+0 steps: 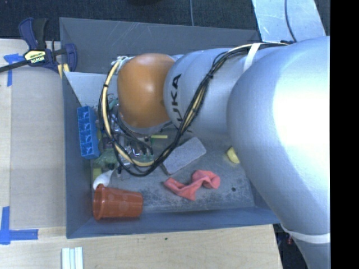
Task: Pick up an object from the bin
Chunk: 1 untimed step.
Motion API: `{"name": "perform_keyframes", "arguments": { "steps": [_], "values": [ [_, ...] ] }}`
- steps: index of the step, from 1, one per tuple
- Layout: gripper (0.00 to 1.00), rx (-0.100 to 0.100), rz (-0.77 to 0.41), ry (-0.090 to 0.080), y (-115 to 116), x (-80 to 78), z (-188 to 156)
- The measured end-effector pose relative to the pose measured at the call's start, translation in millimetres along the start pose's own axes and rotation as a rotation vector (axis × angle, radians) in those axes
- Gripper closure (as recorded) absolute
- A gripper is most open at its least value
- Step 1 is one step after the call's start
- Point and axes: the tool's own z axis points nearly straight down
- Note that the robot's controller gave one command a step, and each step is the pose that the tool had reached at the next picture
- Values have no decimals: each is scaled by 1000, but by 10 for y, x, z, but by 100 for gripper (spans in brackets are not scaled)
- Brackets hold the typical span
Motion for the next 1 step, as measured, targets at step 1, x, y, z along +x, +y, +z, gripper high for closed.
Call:
{"name": "perform_keyframes", "arguments": {
  "steps": [1],
  "values": [
    [0, -2, -155, 5, 165, 9, -109]
  ]
}}
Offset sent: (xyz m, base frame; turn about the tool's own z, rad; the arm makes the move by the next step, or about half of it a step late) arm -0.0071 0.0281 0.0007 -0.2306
